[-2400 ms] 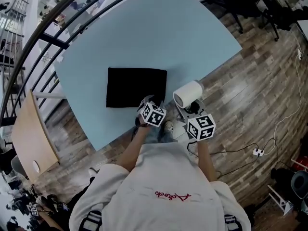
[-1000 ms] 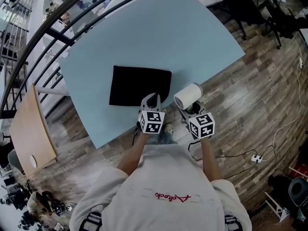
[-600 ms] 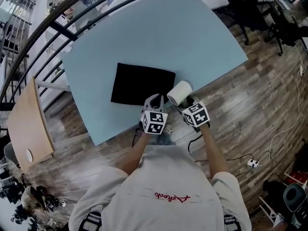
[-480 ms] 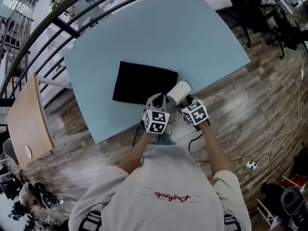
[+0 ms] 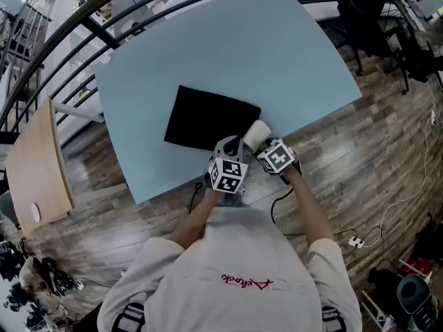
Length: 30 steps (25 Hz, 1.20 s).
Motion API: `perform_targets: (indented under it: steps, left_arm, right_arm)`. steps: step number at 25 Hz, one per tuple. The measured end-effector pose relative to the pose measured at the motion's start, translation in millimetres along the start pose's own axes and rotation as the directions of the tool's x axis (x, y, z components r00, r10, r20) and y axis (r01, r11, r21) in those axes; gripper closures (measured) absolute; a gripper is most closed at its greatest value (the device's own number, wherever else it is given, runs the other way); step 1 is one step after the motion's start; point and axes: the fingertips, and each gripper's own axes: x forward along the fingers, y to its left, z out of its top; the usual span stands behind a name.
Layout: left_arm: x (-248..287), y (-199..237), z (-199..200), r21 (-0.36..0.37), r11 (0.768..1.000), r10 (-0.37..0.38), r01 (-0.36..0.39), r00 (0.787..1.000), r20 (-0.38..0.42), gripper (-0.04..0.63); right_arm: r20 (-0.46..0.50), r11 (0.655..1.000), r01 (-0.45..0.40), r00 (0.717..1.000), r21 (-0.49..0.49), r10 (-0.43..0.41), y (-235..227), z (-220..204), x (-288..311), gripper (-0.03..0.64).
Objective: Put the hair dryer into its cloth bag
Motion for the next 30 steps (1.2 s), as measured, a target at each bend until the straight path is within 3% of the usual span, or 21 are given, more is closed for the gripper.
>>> perform_targets:
  steps: [7,14,21,30]
  left_arm:
    - [0.9,1.2,-1.2,-0.031,0.999,-0.022,0.022,1.000,-0.002,0.581]
    - [-2.7,11.9,-1.4,-0.059,0.998,-0.027,0.028,1.000,0.007,0.581]
    - [-7.0,10.7,2.3,-0.058,0.996,-0.063,0.064,0.998,0.026,0.581]
    - [-9.5,15.3,-1.7,-0.085,0.993,-0.074,0.076,0.997,0.034,0.581]
  right_arm:
    - [-0.112,0.996,-0.038,0.993,-0.083,0.029,0.9,-1.0,11.4,0.397]
    - [-0.128,0.991,-0.022,0.992,-0.129,0.005,-1.8,14.4,19.5,0.400]
    - [-0.242,0.984,-0.041,0.970,-0.173,-0.003,-0.1,4.7,32.4,0.400]
    - [-0.320,0.965,-0.075,0.947,-0.251,-0.010,-0.7,30.9,40.6,0.400]
